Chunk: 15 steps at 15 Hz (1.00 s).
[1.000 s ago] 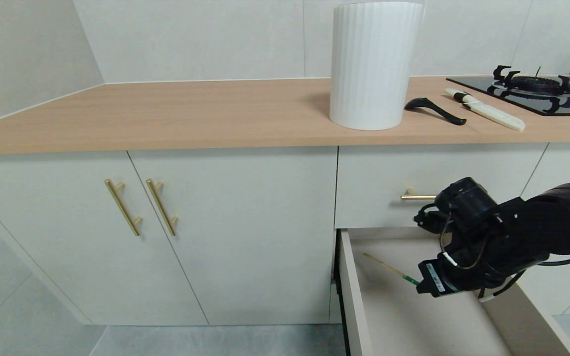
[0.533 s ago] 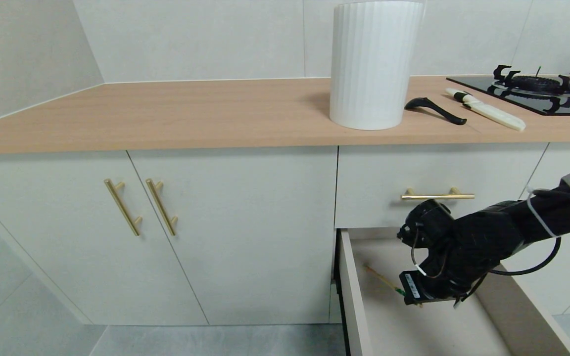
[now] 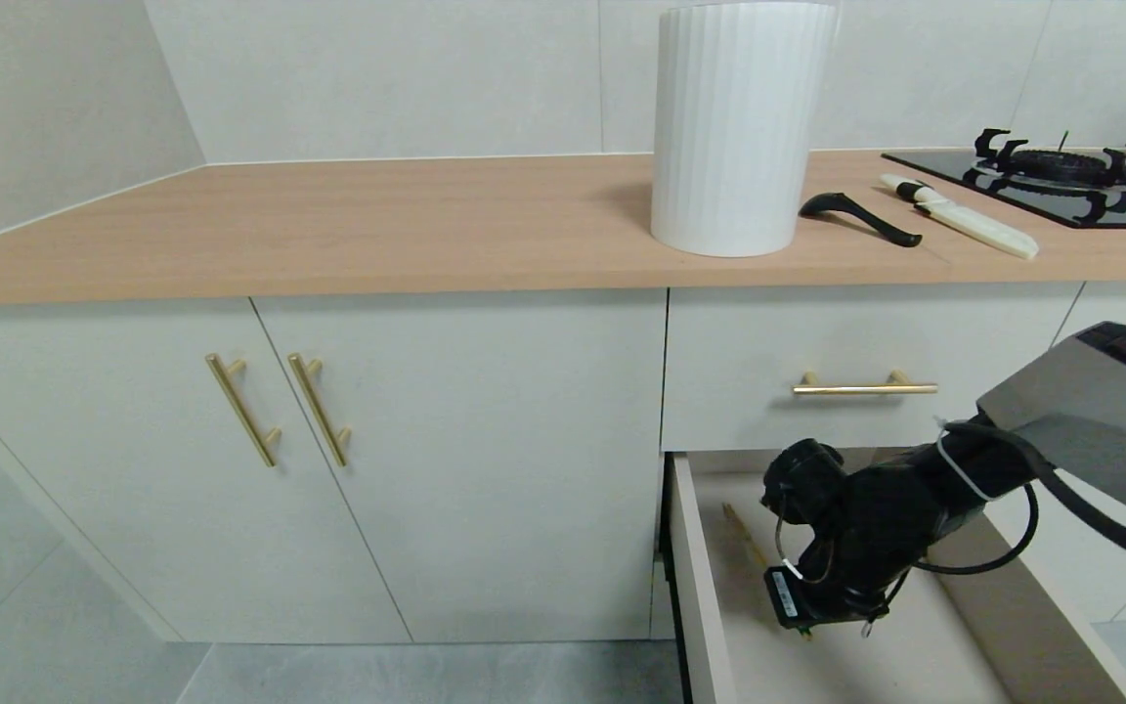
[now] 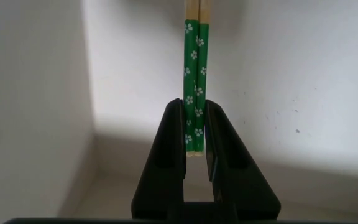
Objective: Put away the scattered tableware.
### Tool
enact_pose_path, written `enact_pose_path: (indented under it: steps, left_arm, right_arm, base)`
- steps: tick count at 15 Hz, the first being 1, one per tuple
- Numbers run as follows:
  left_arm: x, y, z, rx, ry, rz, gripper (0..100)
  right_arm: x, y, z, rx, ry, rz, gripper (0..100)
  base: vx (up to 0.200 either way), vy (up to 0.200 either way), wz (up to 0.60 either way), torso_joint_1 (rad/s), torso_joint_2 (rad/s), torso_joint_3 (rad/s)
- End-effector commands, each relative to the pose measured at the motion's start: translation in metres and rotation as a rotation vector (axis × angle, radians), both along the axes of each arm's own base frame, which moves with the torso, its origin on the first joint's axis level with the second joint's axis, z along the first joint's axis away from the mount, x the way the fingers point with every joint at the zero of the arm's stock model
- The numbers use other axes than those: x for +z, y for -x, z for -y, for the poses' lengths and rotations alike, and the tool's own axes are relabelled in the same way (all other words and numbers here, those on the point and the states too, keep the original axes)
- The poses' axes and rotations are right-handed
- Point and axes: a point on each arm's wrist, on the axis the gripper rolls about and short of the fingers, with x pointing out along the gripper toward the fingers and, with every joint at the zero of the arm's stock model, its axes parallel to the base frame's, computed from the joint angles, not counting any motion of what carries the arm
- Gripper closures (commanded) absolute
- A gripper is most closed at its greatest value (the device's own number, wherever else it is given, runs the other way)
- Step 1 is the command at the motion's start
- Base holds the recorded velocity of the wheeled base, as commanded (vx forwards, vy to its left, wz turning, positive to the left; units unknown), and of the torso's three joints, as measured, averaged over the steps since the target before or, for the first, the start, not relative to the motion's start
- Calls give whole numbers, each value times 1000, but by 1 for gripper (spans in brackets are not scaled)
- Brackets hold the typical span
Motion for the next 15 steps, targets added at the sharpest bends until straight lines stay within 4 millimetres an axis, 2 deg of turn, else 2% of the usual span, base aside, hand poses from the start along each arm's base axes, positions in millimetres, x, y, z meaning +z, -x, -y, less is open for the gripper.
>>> enact_pose_path:
  steps: [1, 12, 13, 15]
  left_arm:
    - [0, 0, 0, 0, 0, -1, 0]
    - [0, 0, 0, 0, 0, -1, 0]
    - [0, 0, 0, 0, 0, -1, 0]
    - [0, 0, 0, 0, 0, -1, 0]
  right_arm:
    - [-31, -2, -4, -3, 36, -43, 100]
    - [-36, -2, -5, -9, 52, -40, 100]
    - [-36, -2, -5, -9, 52, -40, 0]
    - [-36, -2, -5, -9, 52, -40, 0]
  base:
    - [0, 0, 0, 0, 0, 0]
    - [0, 0, 0, 0, 0, 0]
    - [0, 0, 0, 0, 0, 0]
    - [0, 0, 0, 0, 0, 0]
